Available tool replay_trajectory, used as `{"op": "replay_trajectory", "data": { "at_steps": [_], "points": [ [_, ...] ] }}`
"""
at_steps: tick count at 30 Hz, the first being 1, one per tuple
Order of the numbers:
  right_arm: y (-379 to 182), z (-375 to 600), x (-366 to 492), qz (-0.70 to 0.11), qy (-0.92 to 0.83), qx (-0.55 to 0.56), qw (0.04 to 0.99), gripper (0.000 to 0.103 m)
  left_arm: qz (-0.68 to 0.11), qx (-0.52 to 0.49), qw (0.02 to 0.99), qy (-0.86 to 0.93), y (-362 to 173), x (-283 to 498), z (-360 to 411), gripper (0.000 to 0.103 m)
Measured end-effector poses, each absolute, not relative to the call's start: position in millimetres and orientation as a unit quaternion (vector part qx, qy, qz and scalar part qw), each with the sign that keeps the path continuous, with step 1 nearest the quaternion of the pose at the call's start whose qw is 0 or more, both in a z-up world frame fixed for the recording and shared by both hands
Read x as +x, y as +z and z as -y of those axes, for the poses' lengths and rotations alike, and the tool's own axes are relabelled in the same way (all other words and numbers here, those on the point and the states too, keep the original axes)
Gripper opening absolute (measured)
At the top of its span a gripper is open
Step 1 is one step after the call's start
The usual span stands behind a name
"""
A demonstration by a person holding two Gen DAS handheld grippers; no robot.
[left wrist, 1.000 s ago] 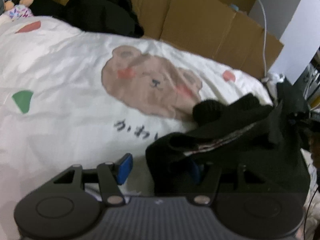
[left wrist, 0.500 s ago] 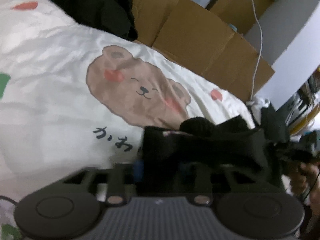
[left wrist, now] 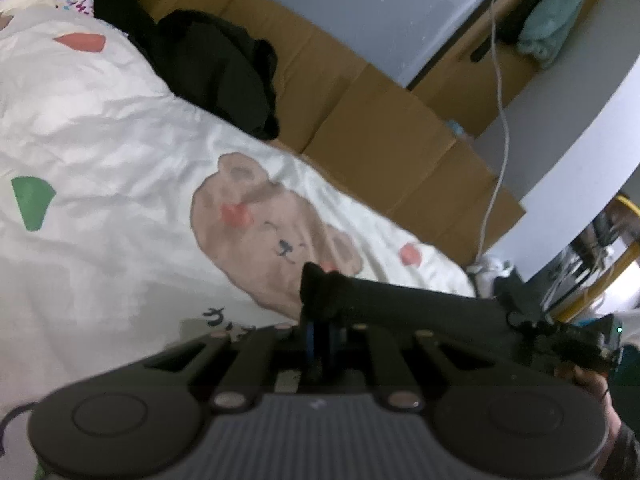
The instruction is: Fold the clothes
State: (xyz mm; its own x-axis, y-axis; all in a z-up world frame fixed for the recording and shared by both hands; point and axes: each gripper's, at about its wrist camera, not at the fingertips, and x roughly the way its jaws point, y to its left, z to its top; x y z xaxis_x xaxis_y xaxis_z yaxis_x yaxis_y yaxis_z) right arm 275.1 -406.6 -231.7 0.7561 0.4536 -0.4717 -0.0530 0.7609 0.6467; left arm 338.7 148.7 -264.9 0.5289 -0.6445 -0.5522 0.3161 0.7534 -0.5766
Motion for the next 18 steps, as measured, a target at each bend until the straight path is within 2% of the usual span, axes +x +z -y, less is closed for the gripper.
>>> {"op": "replay_trajectory", "data": {
  "at_steps": [3,5,7,9,13,14,15,16,17,18],
  "points": [
    [-242.4,403.3,278.8,-0.342,0.121,0.302,0.881,0.004,-0.407,-0.2,0.85,-0.267,-271.9,347.4,-141.6,0.007],
    [-244.7,403.5,279.2,-0.351,0.117,0.301,0.879,0.014,-0.416,-0.195,0.851,-0.254,-278.5,356.1,-135.6,0.007],
    [-246.8,404.8,278.8,-0.354,0.112,0.303,0.877,0.047,-0.42,-0.196,0.851,-0.247,-282.4,358.5,-136.2,0.007],
    [-248.7,407.2,277.2,-0.352,0.105,0.31,0.877,0.058,-0.426,-0.196,0.85,-0.239,-286.7,361.9,-137.0,0.007],
    [-258.4,406.7,281.0,-0.376,0.109,0.318,0.863,0.058,-0.439,-0.188,0.848,-0.23,-292.3,361.9,-138.6,0.008],
    [-263.2,402.6,282.6,-0.389,0.113,0.315,0.858,0.058,-0.44,-0.188,0.847,-0.229,-292.5,361.3,-139.0,0.009],
    [-267.0,397.7,282.0,-0.395,0.118,0.311,0.856,0.052,-0.442,-0.189,0.847,-0.228,-292.6,360.7,-139.6,0.009],
    [-268.0,396.2,282.0,-0.394,0.12,0.31,0.857,0.019,-0.442,-0.189,0.847,-0.227,-292.2,360.2,-140.2,0.009],
    [-269.3,393.3,282.4,-0.394,0.124,0.306,0.858,0.001,-0.442,-0.188,0.848,-0.226,-291.6,359.7,-140.6,0.009],
    [-269.2,391.9,282.4,-0.395,0.123,0.303,0.859,0.002,-0.441,-0.186,0.849,-0.225,-290.6,359.2,-140.6,0.009]
  ]
}}
